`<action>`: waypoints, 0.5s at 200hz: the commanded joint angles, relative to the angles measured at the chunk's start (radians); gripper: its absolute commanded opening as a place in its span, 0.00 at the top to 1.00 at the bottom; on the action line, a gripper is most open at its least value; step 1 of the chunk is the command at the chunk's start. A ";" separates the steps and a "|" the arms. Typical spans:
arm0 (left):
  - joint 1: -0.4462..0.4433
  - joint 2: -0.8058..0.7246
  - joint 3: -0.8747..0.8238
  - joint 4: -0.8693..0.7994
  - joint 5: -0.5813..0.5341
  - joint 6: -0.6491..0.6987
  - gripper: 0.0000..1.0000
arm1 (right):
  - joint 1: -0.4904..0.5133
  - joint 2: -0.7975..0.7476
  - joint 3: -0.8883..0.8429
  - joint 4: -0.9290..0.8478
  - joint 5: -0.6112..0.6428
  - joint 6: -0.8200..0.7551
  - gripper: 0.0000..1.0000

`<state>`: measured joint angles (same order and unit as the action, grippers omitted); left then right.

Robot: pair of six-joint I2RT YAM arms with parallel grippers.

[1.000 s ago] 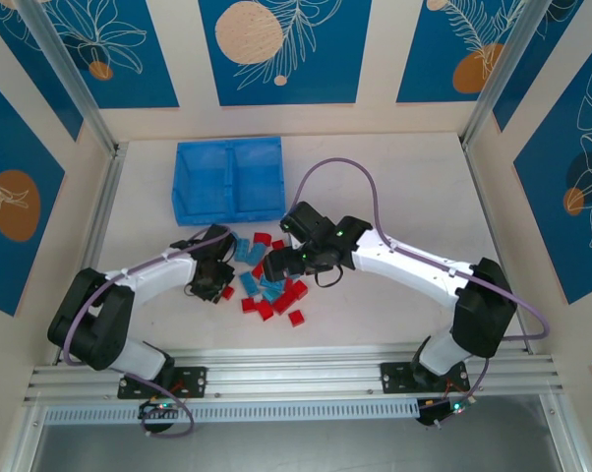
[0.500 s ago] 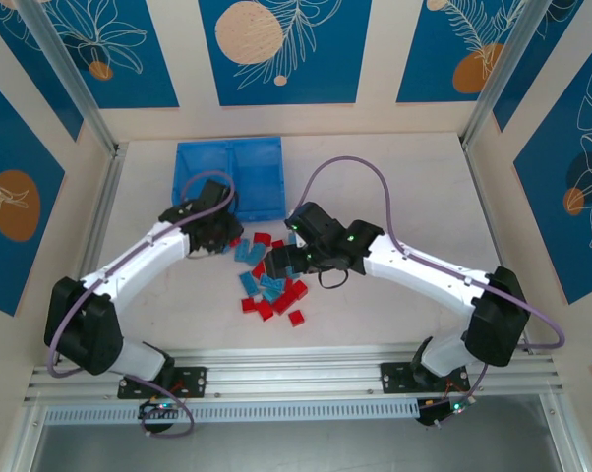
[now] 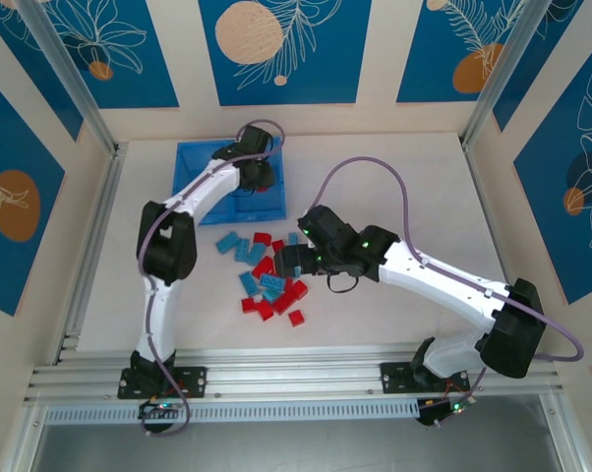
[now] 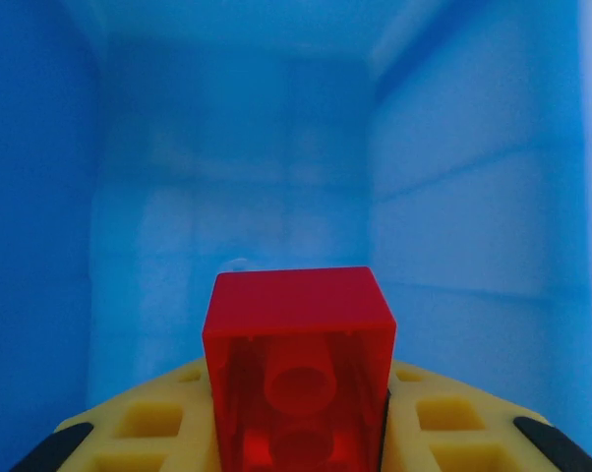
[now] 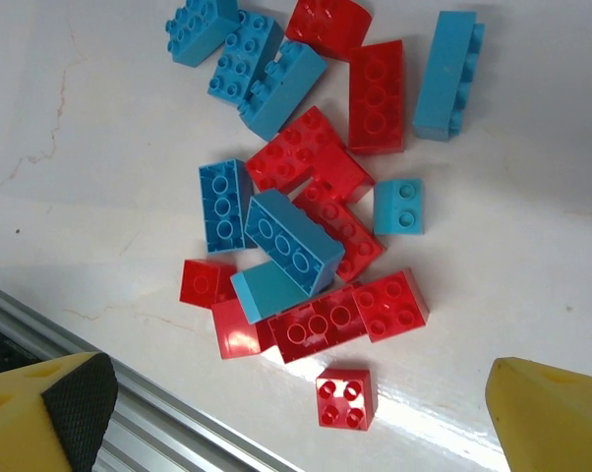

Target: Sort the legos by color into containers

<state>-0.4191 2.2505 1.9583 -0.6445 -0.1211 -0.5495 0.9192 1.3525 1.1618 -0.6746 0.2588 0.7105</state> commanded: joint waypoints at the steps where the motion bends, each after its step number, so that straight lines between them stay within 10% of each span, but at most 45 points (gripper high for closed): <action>1: 0.017 0.037 0.061 -0.007 0.040 0.043 0.66 | 0.015 -0.050 -0.012 -0.046 0.032 0.030 0.02; 53: 0.016 -0.044 0.006 0.039 0.083 0.063 0.48 | 0.017 -0.063 -0.017 -0.042 0.046 0.038 0.02; 100: 0.001 -0.332 -0.160 0.063 0.116 0.116 0.51 | 0.017 -0.029 0.016 -0.034 0.045 0.027 0.02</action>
<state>-0.4042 2.1368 1.8835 -0.6064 -0.0410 -0.4927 0.9295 1.3033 1.1534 -0.7040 0.2855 0.7258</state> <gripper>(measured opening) 0.505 0.982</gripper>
